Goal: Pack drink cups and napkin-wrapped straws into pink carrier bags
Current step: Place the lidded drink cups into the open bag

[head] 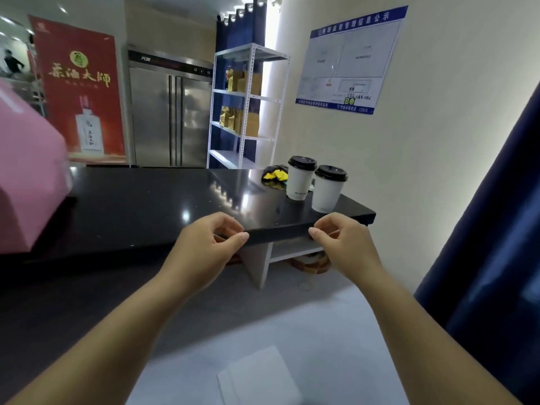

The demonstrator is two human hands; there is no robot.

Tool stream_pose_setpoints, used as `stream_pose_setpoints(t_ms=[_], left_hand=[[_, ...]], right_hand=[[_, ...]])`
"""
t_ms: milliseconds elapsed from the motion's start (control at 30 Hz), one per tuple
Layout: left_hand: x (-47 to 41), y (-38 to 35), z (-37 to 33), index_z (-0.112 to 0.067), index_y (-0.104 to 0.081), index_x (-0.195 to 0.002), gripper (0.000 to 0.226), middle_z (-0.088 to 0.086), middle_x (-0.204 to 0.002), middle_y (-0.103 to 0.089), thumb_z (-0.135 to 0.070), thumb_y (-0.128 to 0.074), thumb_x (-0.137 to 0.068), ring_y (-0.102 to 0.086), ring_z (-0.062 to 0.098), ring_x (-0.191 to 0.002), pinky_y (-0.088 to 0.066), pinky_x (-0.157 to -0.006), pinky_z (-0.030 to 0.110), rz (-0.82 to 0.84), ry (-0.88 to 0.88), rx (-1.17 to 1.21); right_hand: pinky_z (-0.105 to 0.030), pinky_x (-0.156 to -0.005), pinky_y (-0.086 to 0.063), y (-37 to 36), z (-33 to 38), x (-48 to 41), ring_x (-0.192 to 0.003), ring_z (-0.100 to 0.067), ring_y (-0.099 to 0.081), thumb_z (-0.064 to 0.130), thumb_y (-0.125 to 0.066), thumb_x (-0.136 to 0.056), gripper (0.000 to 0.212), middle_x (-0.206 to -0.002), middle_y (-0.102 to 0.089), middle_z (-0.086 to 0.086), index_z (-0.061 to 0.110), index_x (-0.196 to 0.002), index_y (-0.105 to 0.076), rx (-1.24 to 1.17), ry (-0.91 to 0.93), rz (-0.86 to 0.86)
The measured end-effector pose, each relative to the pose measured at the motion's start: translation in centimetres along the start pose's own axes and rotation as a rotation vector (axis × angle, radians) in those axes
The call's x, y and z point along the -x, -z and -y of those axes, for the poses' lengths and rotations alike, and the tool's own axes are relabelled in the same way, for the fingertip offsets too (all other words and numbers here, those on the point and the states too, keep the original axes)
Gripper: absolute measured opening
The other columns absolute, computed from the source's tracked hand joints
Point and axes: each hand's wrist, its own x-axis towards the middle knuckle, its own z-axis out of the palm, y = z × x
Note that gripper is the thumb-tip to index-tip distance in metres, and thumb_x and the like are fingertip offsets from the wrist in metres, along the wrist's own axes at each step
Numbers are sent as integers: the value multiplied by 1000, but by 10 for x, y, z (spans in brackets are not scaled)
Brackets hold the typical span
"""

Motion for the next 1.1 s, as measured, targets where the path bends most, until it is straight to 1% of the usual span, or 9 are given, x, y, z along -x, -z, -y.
stream_pose_setpoints(t_ms=[100,200,367,533,633,733,833,933,1100], left_hand=[[-30,-21,4,-27,-65,-81,3,-8,-80,-66,-29,-67,-83,-60,1,-66,-42,-51,9,9,-1,-45],[-63,-35,7,-30,-65,-82,3,-11,-82,-65,-33,-66,-83,-61,4,-72,-44,-58,19,21,-17,-112],[-121,-47,9,-30,-65,-84,4,-11,-83,-65,-34,-64,-84,-61,5,-73,-46,-61,24,4,-66,-137],[-163,-61,16,-29,-64,-84,3,-11,-84,-63,-32,-64,-83,-60,5,-71,-47,-61,22,-5,-121,-160],[-177,-68,21,-29,-63,-84,3,-12,-87,-60,-32,-64,-84,-59,4,-75,-46,-64,18,-5,-145,-189],[-182,-70,26,-32,-62,-83,2,-13,-88,-59,-32,-64,-83,-59,3,-75,-45,-63,16,-15,-165,-201],[-177,-68,30,-34,-60,-82,4,-14,-89,-58,-33,-64,-83,-58,1,-75,-45,-64,16,-20,-168,-218],[-167,-63,28,-34,-60,-82,4,-15,-91,-58,-33,-64,-83,-58,2,-76,-45,-64,16,-15,-158,-231],[-141,-47,10,-35,-61,-82,3,-15,-92,-59,-34,-64,-83,-60,2,-77,-49,-65,21,-15,-173,-244]], right_hand=[[-29,-72,-51,3,-30,-42,-83,-13,-63,35,-64,-88,13,-86,-68,7,22,-91,-66,99,-5,-6],[-30,-77,-49,1,-52,-86,-90,-16,-61,34,-63,-88,24,-100,-66,2,18,-105,-64,178,3,-39],[-32,-94,-39,-10,-72,-153,-117,-26,-46,36,-64,-87,44,-124,-54,-6,19,-127,-54,260,32,-114],[-39,-104,-32,-26,-77,-205,-126,-32,-31,56,-61,-82,73,-138,-38,-10,21,-141,-38,358,-23,-165],[-46,-104,-32,-36,-78,-225,-131,-36,-26,69,-51,-80,83,-144,-30,-14,23,-145,-28,433,-110,-100],[-47,-101,-34,-42,-78,-234,-129,-38,-28,68,-44,-85,72,-143,-31,-16,23,-139,-35,461,-188,-20],[-42,-89,-37,-41,-77,-234,-122,-36,-33,56,-43,-90,54,-135,-38,-15,22,-132,-44,438,-213,8],[-37,-79,-33,-31,-68,-225,-118,-37,-36,50,-49,-87,51,-127,-42,-14,25,-132,-47,408,-208,-18],[-33,-78,-34,-9,-44,-184,-113,-33,-39,52,-55,-82,52,-119,-44,-9,29,-128,-51,301,-130,-102]])
